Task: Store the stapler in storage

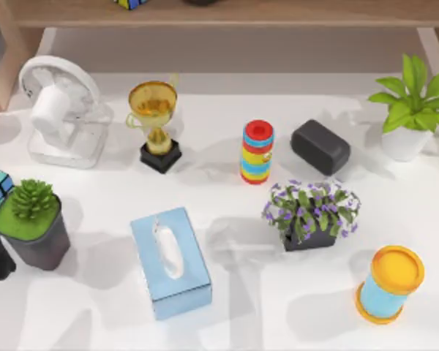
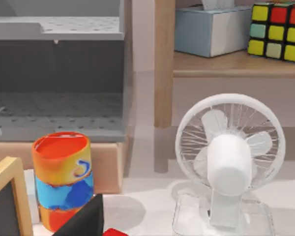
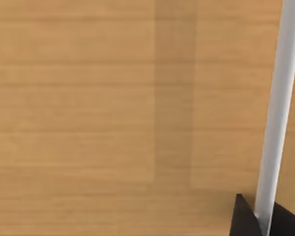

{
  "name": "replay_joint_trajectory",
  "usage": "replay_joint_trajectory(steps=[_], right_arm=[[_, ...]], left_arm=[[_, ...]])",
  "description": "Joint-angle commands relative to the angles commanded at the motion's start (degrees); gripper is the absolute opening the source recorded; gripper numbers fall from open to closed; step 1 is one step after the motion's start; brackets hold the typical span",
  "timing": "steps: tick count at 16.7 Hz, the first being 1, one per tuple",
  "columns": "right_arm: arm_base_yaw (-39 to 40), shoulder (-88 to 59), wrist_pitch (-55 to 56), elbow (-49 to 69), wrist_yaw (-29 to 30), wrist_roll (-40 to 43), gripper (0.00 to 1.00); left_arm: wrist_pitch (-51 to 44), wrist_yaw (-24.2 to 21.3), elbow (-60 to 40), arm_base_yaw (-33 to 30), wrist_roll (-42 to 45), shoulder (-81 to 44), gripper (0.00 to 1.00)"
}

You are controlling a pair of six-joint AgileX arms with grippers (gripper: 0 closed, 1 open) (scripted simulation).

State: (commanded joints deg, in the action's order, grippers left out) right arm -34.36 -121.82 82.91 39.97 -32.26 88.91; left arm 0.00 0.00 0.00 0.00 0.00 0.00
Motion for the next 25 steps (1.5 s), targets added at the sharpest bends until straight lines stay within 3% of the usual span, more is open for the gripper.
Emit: replay_joint_trajectory(steps=[8, 15, 25], right_arm=[[1.64, -1.68, -2.65, 2.72, 2.03, -0.05, 0.00], [5.43, -6.36, -9.32, 15.19, 5.88, 0.00, 0.00], [7.17, -9.90, -13.48, 22.28, 7.71, -0.03, 0.00]], left_arm=[[0.00, 0.00, 0.00, 0.00, 0.00, 0.00, 1.00], [0.00, 0.00, 0.00, 0.00, 0.00, 0.00, 1.00], [0.00, 0.00, 0.00, 0.00, 0.00, 0.00, 1.00]])
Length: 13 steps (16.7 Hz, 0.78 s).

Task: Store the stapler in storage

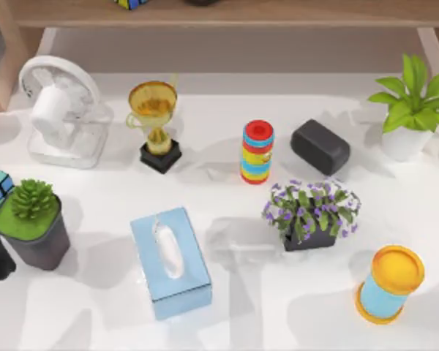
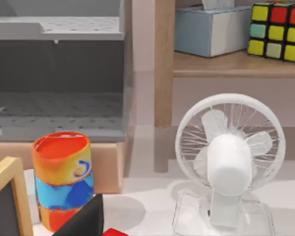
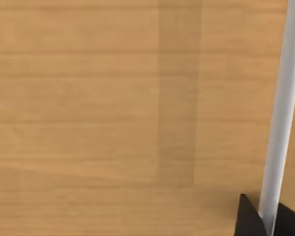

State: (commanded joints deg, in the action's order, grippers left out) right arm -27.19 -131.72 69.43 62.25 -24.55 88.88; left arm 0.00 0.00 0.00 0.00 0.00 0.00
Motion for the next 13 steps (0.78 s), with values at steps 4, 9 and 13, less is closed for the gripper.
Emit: replay_joint_trajectory(steps=[4, 9, 13], right_arm=[[1.79, -3.64, -4.69, 8.44, 2.04, 0.02, 0.00], [2.18, -4.25, -5.66, 9.67, 2.44, -0.03, 0.00], [2.18, -4.25, -5.66, 9.67, 2.44, -0.03, 0.30]], left_arm=[[0.00, 0.00, 0.00, 0.00, 0.00, 0.00, 1.00], [0.00, 0.00, 0.00, 0.00, 0.00, 0.00, 1.00], [0.00, 0.00, 0.00, 0.00, 0.00, 0.00, 1.00]])
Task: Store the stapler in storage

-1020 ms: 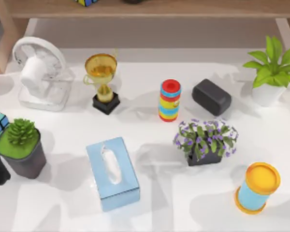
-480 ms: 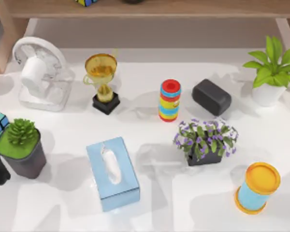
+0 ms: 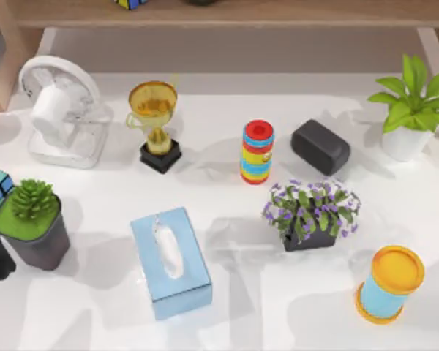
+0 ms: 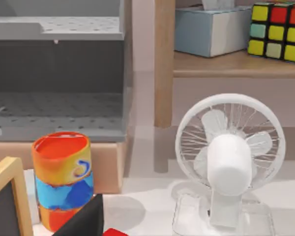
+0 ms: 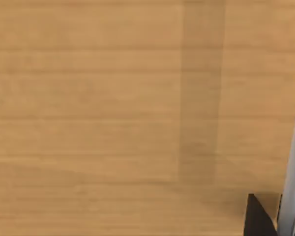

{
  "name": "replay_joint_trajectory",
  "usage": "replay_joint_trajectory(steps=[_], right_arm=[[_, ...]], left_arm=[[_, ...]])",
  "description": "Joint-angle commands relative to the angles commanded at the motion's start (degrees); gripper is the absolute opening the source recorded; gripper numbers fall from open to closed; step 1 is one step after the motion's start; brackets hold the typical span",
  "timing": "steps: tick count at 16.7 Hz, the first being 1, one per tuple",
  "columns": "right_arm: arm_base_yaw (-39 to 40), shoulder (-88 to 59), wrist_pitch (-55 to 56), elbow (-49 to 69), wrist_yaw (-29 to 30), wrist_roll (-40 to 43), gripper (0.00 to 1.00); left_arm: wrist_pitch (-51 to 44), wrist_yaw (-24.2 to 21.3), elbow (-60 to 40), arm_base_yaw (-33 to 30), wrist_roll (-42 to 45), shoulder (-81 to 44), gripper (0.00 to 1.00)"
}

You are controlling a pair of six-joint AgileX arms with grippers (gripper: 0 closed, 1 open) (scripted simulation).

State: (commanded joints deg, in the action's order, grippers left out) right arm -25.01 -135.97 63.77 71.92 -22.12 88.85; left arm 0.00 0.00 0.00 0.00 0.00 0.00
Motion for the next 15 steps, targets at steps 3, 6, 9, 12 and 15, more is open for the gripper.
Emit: replay_joint_trajectory(steps=[3, 6, 9, 12, 15], right_arm=[[0.00, 0.00, 0.00, 0.00, 0.00, 0.00, 0.53], [0.00, 0.00, 0.00, 0.00, 0.00, 0.00, 0.75], [0.00, 0.00, 0.00, 0.00, 0.00, 0.00, 0.98], [0.00, 0.00, 0.00, 0.00, 0.00, 0.00, 1.00], [0.00, 0.00, 0.00, 0.00, 0.00, 0.00, 1.00]], left_arm=[[0.00, 0.00, 0.00, 0.00, 0.00, 0.00, 1.00], [0.00, 0.00, 0.00, 0.00, 0.00, 0.00, 1.00], [0.00, 0.00, 0.00, 0.00, 0.00, 0.00, 1.00], [0.00, 0.00, 0.00, 0.00, 0.00, 0.00, 1.00], [0.00, 0.00, 0.00, 0.00, 0.00, 0.00, 1.00]])
